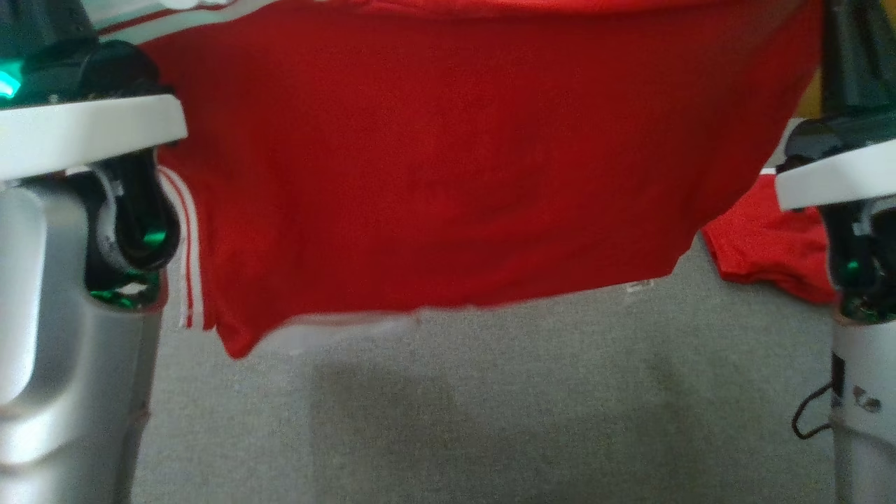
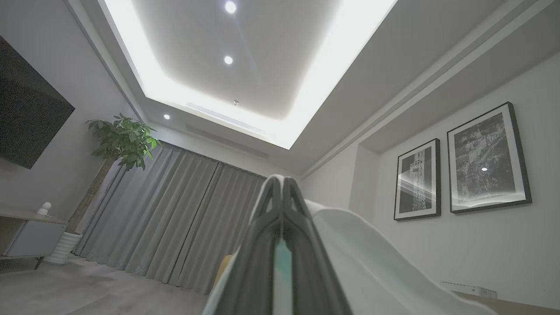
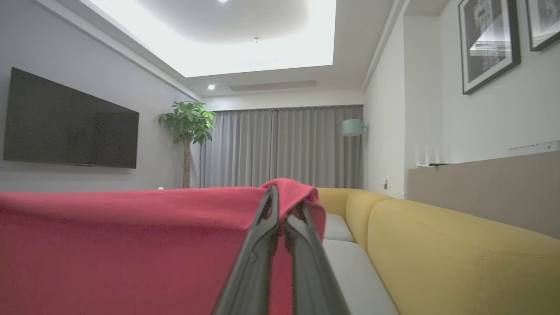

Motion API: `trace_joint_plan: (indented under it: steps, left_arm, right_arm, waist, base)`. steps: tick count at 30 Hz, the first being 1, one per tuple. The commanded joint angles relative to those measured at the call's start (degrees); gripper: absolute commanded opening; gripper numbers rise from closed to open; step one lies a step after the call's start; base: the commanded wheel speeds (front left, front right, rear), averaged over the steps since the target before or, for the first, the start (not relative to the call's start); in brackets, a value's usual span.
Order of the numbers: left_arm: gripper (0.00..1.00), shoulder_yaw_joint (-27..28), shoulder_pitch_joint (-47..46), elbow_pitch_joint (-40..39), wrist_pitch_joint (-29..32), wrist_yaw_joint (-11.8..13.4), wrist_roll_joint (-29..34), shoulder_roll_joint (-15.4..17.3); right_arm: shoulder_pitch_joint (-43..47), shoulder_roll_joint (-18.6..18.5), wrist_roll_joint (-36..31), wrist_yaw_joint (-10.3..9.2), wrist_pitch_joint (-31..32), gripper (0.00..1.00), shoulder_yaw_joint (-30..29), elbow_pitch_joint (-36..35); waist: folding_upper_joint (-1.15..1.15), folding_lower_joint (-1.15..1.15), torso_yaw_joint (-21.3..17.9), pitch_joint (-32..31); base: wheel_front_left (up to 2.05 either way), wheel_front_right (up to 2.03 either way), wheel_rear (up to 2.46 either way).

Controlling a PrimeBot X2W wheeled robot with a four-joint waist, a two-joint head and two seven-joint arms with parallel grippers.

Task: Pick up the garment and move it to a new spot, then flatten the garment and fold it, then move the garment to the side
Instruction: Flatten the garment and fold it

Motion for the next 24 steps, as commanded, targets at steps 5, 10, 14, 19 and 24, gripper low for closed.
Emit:
trace_joint_plan:
  steps: [5, 10, 14, 19, 24]
  left_arm:
    - [0.0, 0.48, 0.09, -5.96, 5.48, 0.42, 0.84, 4.99]
    - [0.0, -0.94, -0.81, -2.72, 8.53, -1.29, 0.79, 7.18]
    - [0.0, -0.93, -8.18, 6.4, 8.9, -4.2, 1.14, 9.01]
    - [0.0, -2.01, -22.87, 22.61, 6.6, -8.33, 3.91, 10.24]
    - [0.0, -2.08, -38.33, 37.25, 0.55, -10.13, 6.75, 9.75]
  right_arm:
    - [0.65, -0.17, -1.01, -0.04, 4.23, 0.0, -0.77, -8.43]
    - [-0.88, -0.28, -2.22, -0.04, 6.86, 0.0, -1.51, -9.14]
    - [-7.61, -1.66, -1.98, -0.04, 7.19, 0.0, -0.54, -2.73]
    - [-23.66, -4.61, -1.51, -0.04, 2.24, 0.0, 3.54, 12.97]
    - [-40.3, -5.3, -3.41, -0.04, -7.71, 0.0, 4.27, 30.16]
  waist:
    - [0.0, 0.0, 0.2, 1.85]
    - [0.0, 0.0, -0.37, 6.21]
    - [0.0, 0.0, -0.71, 11.79]
    - [0.0, 0.0, -1.24, 18.58]
    - [0.0, 0.0, -0.69, 22.91]
  base:
    - [0.0, 0.0, 0.0]
    - [0.0, 0.0, 0.0]
    - [0.0, 0.0, 0.0]
    - [0.0, 0.0, 0.0]
    - [0.0, 0.0, 0.0]
